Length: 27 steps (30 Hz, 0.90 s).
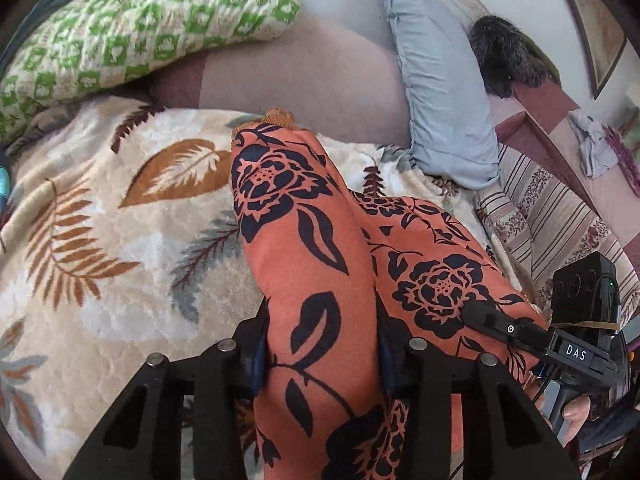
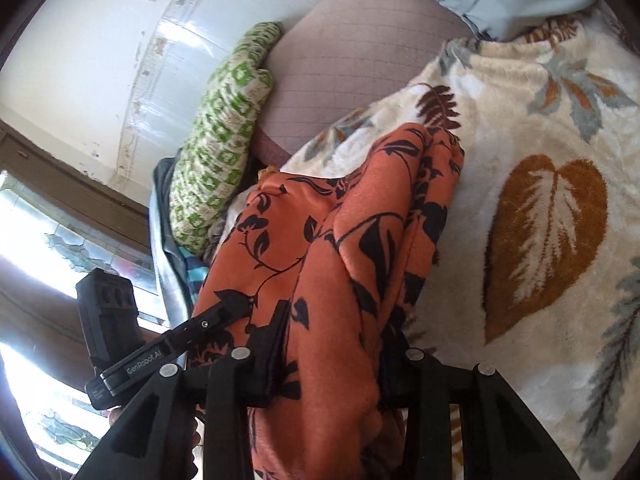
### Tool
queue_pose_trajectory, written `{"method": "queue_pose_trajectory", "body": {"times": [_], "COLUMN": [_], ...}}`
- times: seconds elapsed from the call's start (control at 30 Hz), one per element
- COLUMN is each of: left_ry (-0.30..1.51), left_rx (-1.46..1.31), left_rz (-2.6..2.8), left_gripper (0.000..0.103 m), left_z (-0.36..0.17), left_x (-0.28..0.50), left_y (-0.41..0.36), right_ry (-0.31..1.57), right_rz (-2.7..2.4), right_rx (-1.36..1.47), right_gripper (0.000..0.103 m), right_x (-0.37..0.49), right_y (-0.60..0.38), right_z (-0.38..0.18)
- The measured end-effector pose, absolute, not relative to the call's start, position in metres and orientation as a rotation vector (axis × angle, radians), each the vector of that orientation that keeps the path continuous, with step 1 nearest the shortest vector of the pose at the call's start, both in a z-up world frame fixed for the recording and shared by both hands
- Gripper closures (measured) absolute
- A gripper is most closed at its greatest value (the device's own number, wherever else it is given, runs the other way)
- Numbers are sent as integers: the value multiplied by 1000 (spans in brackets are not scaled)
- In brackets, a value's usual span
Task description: Fold small clothes
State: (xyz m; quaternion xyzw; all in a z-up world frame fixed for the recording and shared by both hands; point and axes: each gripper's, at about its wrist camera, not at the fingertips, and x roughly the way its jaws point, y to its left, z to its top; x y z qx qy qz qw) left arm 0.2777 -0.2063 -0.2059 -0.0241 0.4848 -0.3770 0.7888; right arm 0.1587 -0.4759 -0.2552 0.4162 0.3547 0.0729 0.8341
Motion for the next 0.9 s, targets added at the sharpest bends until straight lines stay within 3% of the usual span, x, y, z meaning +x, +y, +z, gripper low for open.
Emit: {"method": "queue_pose_trajectory", "body": {"times": [0.17, 0.3, 0.4, 0.43, 0.47, 0.67, 0.73, 0.9], "left_ry": [961, 1016, 1152, 1151, 1129, 845, 737, 575], "left_rx": [-1, 52, 188, 170, 142, 347, 375, 307], "left_rz": [-760, -630, -456, -481, -514, -404, -326, -255], "left_gripper": [58, 48, 46, 44, 43, 27, 14, 8], "left_z": [-180, -224, -275, -276, -269, -182, -147, -76], "left_x": [254, 264, 265, 260, 254, 197, 173, 125], "left_y": [-162, -153, -148, -140, -131, -94, -81, -52], "right_ry": [691, 725, 960, 997, 977, 818, 779, 652], "right_rz": [213, 157, 39, 33, 25, -37, -61, -114], "right_rx": [819, 813, 793, 800, 807, 623, 510, 338], "right_gripper": [65, 65, 58, 50, 49, 48, 47, 45], "right_x": [140, 153, 166, 161, 149, 75, 51, -4], "right_y": [-430, -409, -403, -404, -408, -422, -409, -356], "right_z": [-236, -265, -318, -325, -320, -213, -169, -88]}}
